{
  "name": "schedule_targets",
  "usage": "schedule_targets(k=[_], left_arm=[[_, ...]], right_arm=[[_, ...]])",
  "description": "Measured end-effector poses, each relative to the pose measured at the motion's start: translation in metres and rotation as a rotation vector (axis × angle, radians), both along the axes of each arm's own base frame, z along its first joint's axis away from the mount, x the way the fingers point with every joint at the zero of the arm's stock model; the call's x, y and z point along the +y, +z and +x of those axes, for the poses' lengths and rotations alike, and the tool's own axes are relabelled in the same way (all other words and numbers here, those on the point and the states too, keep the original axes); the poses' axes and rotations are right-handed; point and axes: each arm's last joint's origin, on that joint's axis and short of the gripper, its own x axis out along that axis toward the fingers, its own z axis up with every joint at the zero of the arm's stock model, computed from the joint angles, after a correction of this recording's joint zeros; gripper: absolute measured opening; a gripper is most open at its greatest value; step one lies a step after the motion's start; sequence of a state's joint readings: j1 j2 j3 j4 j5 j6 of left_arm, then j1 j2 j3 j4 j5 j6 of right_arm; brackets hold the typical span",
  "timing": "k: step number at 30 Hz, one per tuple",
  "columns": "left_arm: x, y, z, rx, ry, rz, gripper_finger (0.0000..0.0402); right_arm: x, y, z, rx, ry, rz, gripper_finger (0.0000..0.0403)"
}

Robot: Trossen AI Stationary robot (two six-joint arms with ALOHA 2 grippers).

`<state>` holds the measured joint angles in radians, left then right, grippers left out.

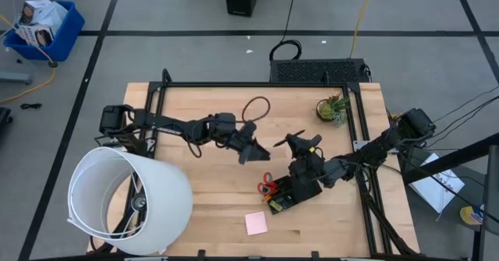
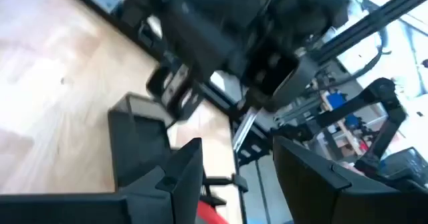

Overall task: Pick and place office supplies into organizer
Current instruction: Put the black pen into the black desk organizer

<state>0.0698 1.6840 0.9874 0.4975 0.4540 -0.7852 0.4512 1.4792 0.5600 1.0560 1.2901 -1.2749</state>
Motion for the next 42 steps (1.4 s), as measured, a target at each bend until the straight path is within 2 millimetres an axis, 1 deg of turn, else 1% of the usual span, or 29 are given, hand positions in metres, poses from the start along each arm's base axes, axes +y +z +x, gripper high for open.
schedule_targets(k=[2,5,11,18,23,26,28,30,32,34,36,38,40,42], left_arm=[[0.005,0.001,-0.001,-0.008,-0.004,0.001,0.0187],[0.008,0.0,-0.001,-0.006,-0.01,0.018,0.0187],[0.007,0.0,-0.001,-0.055,-0.053,0.135,0.0187],[-0.009,0.001,-0.001,-0.124,-0.119,0.277,0.0186],[-0.022,0.0,-0.001,-0.167,-0.17,0.364,0.0186],[-0.028,-0.003,-0.002,-0.167,-0.207,0.43,0.0186],[-0.032,-0.01,-0.005,-0.173,-0.182,0.464,0.0186],[-0.035,-0.017,-0.009,-0.196,-0.139,0.478,0.0186],[-0.035,-0.024,-0.016,-0.229,-0.133,0.487,0.0186],[-0.035,-0.028,-0.028,-0.245,-0.134,0.499,0.0186],[-0.034,-0.03,-0.037,-0.277,-0.112,0.527,0.0186],[-0.032,-0.034,-0.053,-0.263,-0.093,0.554,0.0186],[-0.03,-0.03,-0.063,-0.297,-0.053,0.603,0.0186],[-0.029,-0.03,-0.079,-0.294,-0.03,0.639,0.0186]], right_arm=[[0.0,-0.001,0.0,0.011,-0.022,-0.005,0.0033],[0.0,0.0,-0.001,-0.037,-0.023,0.033,0.0029],[0.011,0.004,-0.005,-0.164,0.055,0.138,0.0038],[0.04,0.004,-0.019,-0.291,0.179,0.293,0.003],[0.059,0.012,-0.037,-0.401,0.26,0.434,0.0039],[0.066,0.017,-0.048,-0.485,0.361,0.567,0.0037],[0.067,0.017,-0.055,-0.527,0.444,0.666,0.0031],[0.066,0.014,-0.061,-0.549,0.54,0.76,0.0028],[0.064,0.009,-0.066,-0.563,0.619,0.859,0.0029],[0.061,0.002,-0.068,-0.563,0.655,0.932,0.0034],[0.057,-0.005,-0.07,-0.564,0.64,0.957,0.0038],[0.053,-0.011,-0.072,-0.553,0.643,0.965,0.0037],[0.05,-0.013,-0.072,-0.558,0.681,0.992,0.0033],[0.047,-0.013,-0.071,-0.566,0.733,1.024,0.0029]])
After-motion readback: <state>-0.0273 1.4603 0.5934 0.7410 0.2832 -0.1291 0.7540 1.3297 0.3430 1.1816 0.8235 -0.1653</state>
